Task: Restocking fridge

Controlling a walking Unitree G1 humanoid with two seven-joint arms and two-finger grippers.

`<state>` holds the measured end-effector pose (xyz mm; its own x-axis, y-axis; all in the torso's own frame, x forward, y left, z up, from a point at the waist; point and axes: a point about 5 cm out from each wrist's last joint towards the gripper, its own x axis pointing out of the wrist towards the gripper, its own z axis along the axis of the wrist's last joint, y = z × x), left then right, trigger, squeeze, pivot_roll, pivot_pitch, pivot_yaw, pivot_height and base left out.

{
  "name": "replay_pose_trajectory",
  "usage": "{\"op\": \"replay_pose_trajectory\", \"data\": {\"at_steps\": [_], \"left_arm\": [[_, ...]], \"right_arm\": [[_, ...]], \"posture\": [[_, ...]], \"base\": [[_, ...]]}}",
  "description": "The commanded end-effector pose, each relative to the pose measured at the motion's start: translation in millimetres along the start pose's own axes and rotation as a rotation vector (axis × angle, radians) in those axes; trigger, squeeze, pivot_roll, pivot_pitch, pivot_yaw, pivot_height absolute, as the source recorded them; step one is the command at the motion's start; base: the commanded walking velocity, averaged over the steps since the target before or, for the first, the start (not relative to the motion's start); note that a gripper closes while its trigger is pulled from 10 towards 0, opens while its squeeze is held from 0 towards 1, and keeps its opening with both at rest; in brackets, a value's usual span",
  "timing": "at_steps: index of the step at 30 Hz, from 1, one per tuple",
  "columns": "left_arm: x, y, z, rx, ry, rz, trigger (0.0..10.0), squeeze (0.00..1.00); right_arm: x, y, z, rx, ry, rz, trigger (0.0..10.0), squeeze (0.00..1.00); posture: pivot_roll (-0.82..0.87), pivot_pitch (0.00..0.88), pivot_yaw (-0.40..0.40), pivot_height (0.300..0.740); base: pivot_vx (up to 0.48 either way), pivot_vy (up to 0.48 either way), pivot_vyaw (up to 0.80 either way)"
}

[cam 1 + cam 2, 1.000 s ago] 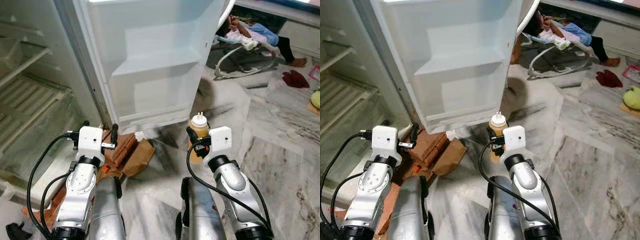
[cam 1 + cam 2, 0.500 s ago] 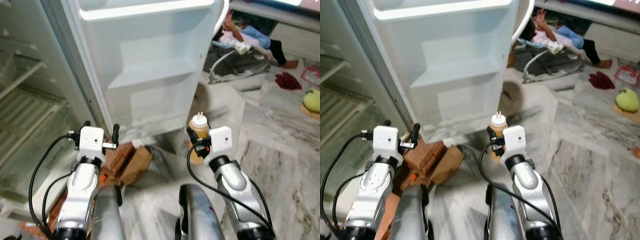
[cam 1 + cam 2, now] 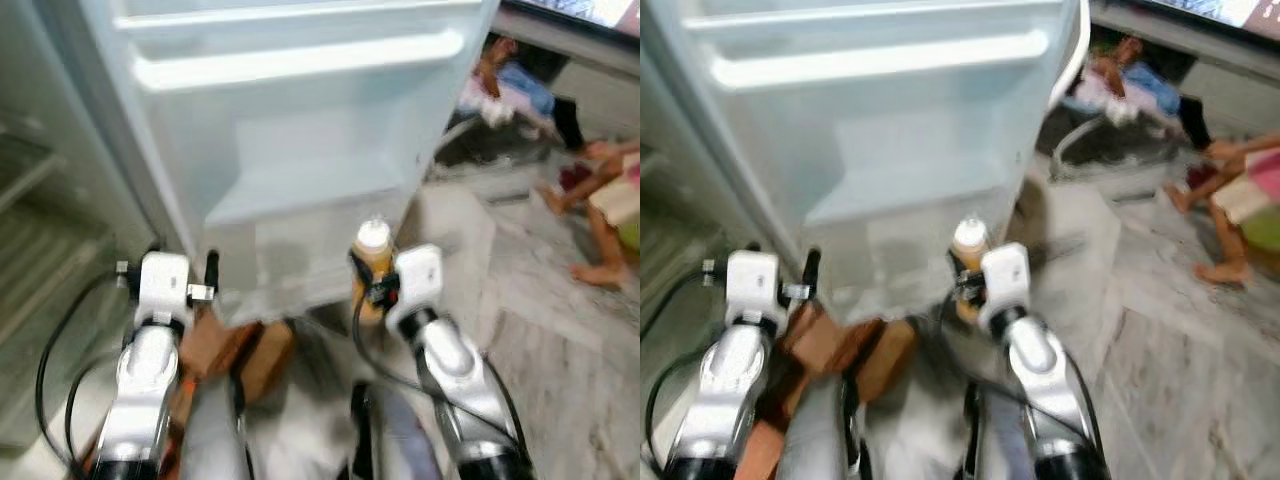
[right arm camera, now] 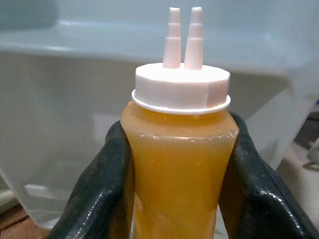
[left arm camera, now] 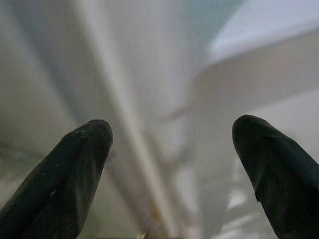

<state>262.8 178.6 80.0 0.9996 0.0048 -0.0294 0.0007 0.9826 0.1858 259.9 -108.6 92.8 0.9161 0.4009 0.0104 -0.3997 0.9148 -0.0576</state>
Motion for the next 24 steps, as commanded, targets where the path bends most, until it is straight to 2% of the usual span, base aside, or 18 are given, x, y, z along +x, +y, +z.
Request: {"op": "replay_pose_trajectory", "data": {"at_steps": [1, 12, 19, 20, 24], "left_arm": [[0.0, -11.1, 1.7, -0.012, -0.001, -0.027, 10.0, 0.0], [0.0, -10.8, 2.0, -0.005, 0.001, -0.018, 10.0, 0.0], [-2.8, -9.1, 5.6, 0.004, 0.002, -0.024, 10.0, 0.0], [-4.7, -7.5, 7.5, 0.006, 0.003, -0.025, 10.0, 0.0], [-8.7, -2.8, 12.6, 0.024, -0.004, -0.024, 10.0, 0.0]], "right_arm": [[-5.8, -10.1, 0.7, -0.04, -0.002, -0.015, 10.0, 0.0], [-6.4, -9.1, -0.7, -0.024, 0.007, -0.012, 10.0, 0.0], [2.1, 5.1, 0.6, 0.029, 0.015, 0.098, 10.0, 0.0], [7.3, 8.7, 0.6, 0.034, 0.024, 0.144, 10.0, 0.0], [18.4, 11.3, 3.0, 0.021, 0.016, 0.197, 10.0, 0.0]], "posture": [[-0.01, 0.099, -0.046, 0.576], [-0.01, 0.106, -0.046, 0.576], [0.0, 0.148, -0.033, 0.576], [0.01, 0.168, -0.03, 0.576], [0.02, 0.196, -0.025, 0.576]], "base": [[0.0, 0.0, 0.0], [0.0, 0.0, 0.0], [0.0, 0.0, 0.0], [0.0, 0.0, 0.0], [0.0, 0.0, 0.0]]}}
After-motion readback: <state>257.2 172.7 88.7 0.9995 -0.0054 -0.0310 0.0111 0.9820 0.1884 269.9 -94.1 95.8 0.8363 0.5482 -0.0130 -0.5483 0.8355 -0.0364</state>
